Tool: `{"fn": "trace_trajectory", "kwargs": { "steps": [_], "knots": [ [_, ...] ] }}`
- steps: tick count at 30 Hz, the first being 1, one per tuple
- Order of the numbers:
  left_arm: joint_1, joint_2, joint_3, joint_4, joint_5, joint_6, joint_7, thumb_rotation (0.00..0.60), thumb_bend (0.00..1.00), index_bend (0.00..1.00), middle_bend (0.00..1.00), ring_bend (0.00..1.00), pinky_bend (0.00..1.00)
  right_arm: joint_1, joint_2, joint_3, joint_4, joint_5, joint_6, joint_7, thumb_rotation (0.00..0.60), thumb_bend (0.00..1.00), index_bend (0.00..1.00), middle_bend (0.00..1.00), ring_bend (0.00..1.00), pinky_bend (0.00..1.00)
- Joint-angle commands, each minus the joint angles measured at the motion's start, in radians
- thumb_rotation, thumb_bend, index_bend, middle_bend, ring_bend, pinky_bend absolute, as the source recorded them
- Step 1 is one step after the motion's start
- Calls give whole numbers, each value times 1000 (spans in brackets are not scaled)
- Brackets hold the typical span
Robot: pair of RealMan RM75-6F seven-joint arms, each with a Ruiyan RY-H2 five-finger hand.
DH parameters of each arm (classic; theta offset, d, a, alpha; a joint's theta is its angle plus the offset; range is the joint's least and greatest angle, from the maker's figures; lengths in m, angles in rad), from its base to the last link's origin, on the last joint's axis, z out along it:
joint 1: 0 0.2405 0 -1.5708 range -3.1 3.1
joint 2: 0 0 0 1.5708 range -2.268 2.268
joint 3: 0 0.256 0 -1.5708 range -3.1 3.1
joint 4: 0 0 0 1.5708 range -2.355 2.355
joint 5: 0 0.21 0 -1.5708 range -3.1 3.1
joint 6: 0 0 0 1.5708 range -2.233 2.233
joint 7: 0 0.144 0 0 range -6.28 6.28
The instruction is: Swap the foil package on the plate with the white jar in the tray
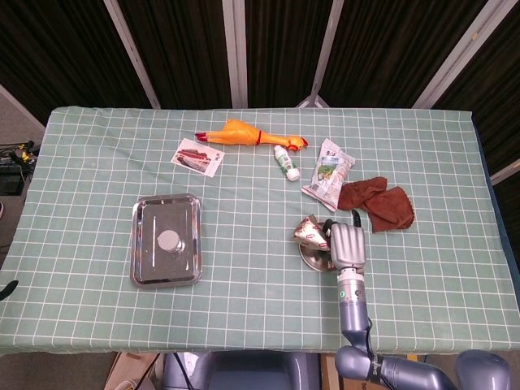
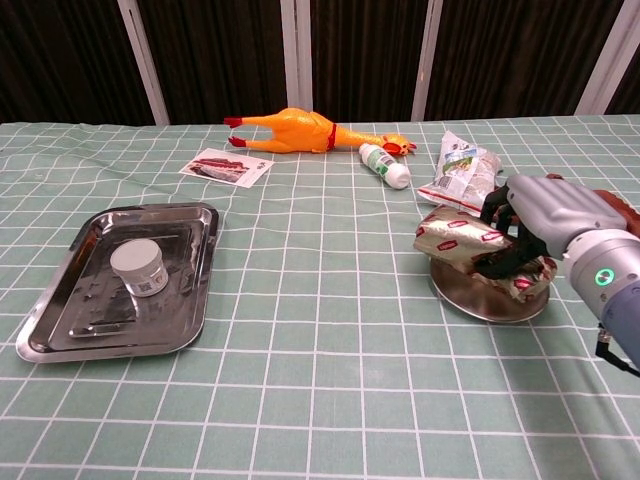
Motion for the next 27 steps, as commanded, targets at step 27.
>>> {"fn": "trace_trajectory", "kwargs": {
  "steps": [27],
  "knots": [
    [-12, 8, -16, 20, -47, -38, -31, 600, 134, 222, 0, 0, 126, 312, -72, 164, 98, -22, -242, 4, 600, 354, 546, 599, 601, 90]
  ]
}}
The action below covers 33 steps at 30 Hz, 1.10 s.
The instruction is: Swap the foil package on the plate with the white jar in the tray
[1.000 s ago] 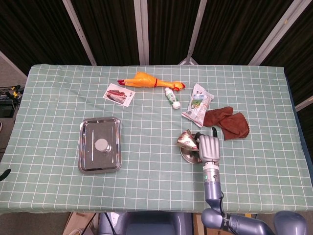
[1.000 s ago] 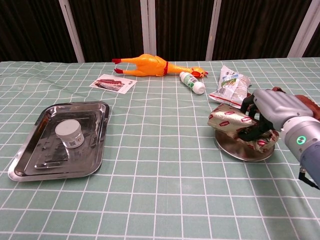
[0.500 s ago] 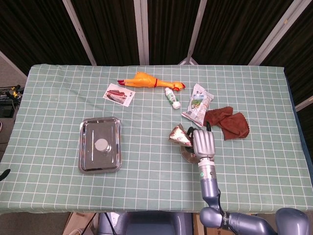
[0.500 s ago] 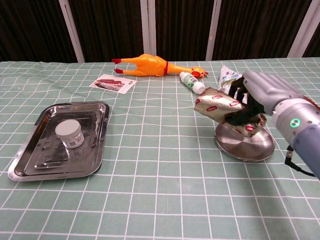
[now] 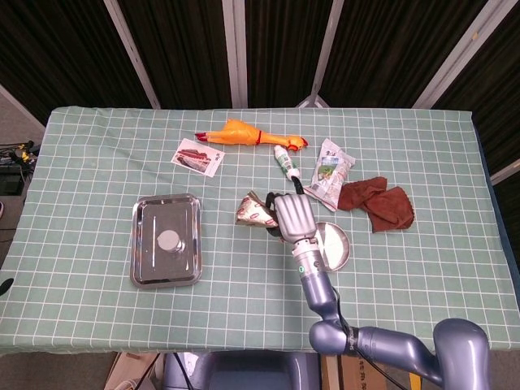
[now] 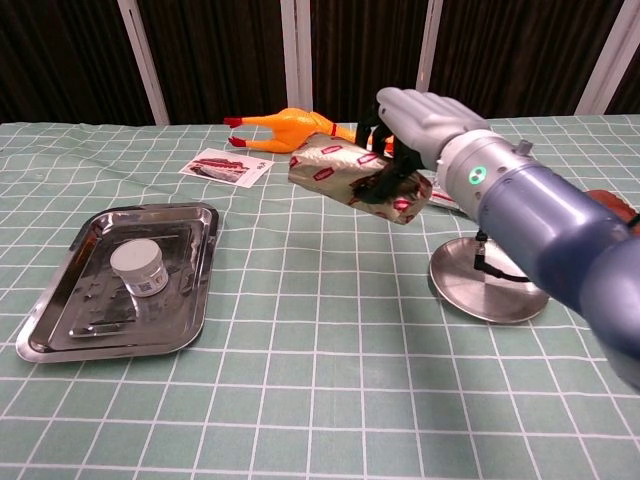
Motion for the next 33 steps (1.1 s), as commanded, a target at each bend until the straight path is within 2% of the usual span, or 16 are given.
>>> {"fn": "trace_trajectory", "kwargs": {
  "steps": [1, 8, 11, 15, 18, 22, 26, 33],
  "knots": [
    [-3, 1, -3, 5, -8, -6, -3, 600, 134, 222, 0, 0, 126, 57, -57, 9, 110, 7, -63, 33, 600, 353, 546, 599, 601, 89],
    [-5, 7, -5, 9, -21, -21, -19, 600, 133, 222, 0, 0, 126, 126, -176, 7, 324, 4, -99, 98, 600, 355, 546, 599, 600, 79],
    [-1, 15, -6, 11, -22, -19, -37, 600, 133, 222, 0, 0, 127, 158, -237, 14, 429, 19, -123, 117, 600, 355, 546, 599, 583, 33],
    [1, 23, -5, 11, -26, -23, -52, 600, 134, 222, 0, 0, 126, 182, -282, 21, 512, 20, -128, 124, 600, 355, 521, 583, 500, 0],
    [3, 26, -4, 11, -26, -23, -57, 600, 134, 222, 0, 0, 126, 196, -296, 27, 549, 26, -143, 118, 600, 352, 443, 503, 420, 0],
    [5, 29, -4, 11, -24, -20, -62, 600, 133, 222, 0, 0, 126, 199, -299, 26, 562, 36, -158, 102, 600, 282, 319, 358, 297, 0],
    [5, 30, -5, 11, -29, -22, -63, 600, 134, 221, 0, 0, 126, 185, -288, 22, 525, 67, -163, 47, 600, 216, 189, 217, 193, 0],
    [5, 30, -3, 10, -24, -21, -65, 600, 134, 222, 0, 0, 126, 120, -213, 11, 300, 126, -72, -84, 600, 186, 95, 145, 135, 0]
  ]
}}
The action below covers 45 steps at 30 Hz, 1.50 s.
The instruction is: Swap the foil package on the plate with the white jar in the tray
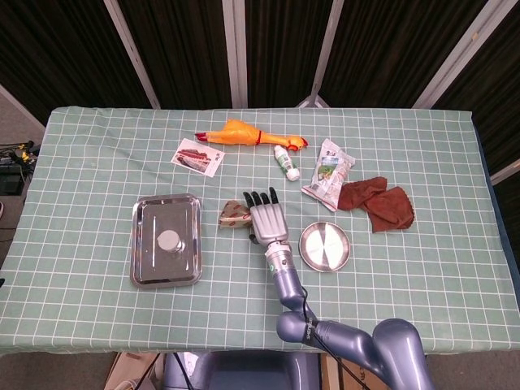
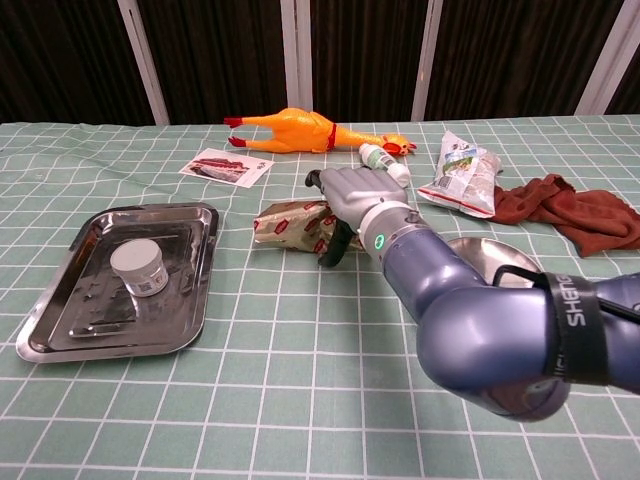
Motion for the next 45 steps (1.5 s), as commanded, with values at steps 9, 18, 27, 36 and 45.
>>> {"fn": "trace_trajectory", "kwargs": {
  "steps": [9, 18, 27, 36, 45],
  "knots": [
    [-5, -8, 8, 10, 32, 8, 5, 600, 135, 222, 0, 0, 126, -140, 240, -41, -549, 65, 218, -226, 600, 185, 90, 136, 123, 0],
    [-18, -29, 21, 32, 85, 9, -13, 600, 134, 206, 14, 0, 126, -367, 583, -157, -890, -95, 368, -91, 600, 184, 67, 136, 123, 0],
    [-87, -70, 48, -8, 188, -52, 85, 600, 82, 201, 35, 4, 274, -747, 904, -444, -746, -462, 549, 509, 600, 185, 66, 135, 120, 0],
    [-231, -68, -31, -167, 43, -244, 274, 600, 49, 196, 47, 14, 289, -824, 884, -491, -654, -560, 598, 523, 600, 154, 43, 105, 64, 0],
    [-434, -171, -96, -191, -238, -440, 550, 600, 27, 195, 40, 4, 168, -843, 879, -471, -667, -555, 573, 496, 600, 154, 42, 102, 64, 0]
  ]
}}
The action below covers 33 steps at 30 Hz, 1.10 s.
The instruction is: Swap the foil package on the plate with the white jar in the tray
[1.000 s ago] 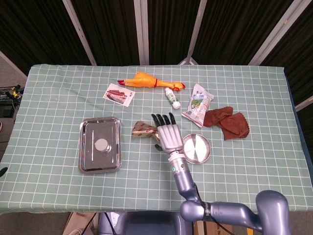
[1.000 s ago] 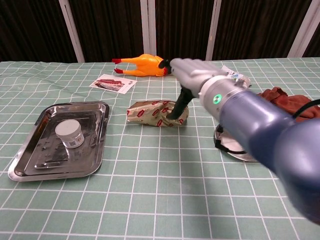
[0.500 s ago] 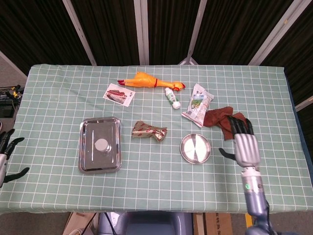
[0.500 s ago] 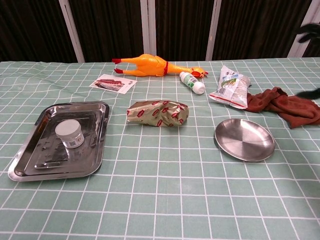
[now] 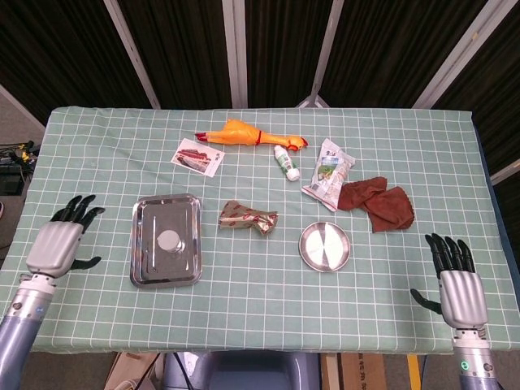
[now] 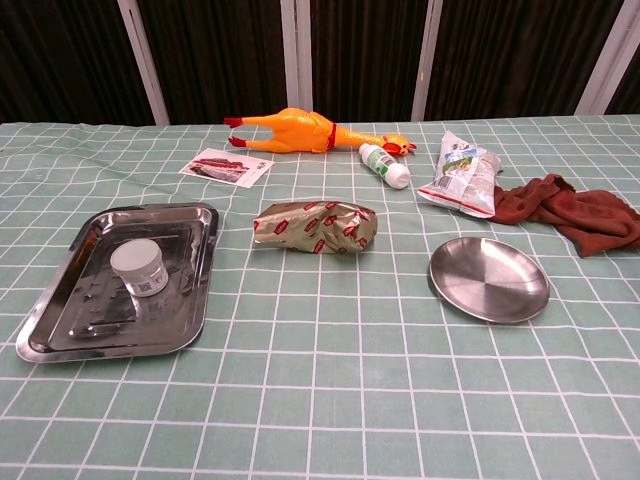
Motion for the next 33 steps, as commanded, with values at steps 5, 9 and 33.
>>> {"fn": "trace_trajectory", "kwargs": {
  "steps": [5, 9, 33],
  "knots": [
    [-172, -141, -36, 26, -265, -111, 221, 600, 8, 193, 37, 3, 150, -20, -7, 28, -18, 25, -5, -14, 600, 153, 43, 102, 64, 0],
    [-217, -185, -25, 68, -324, -128, 261, 600, 7, 191, 38, 3, 150, -29, -6, 38, -22, 19, 1, -21, 600, 153, 42, 102, 64, 0],
    [-332, -373, 71, 255, -295, -165, 280, 600, 133, 230, 176, 82, 262, -62, -1, 90, -32, 32, -17, -4, 600, 153, 42, 102, 64, 0]
  ]
}}
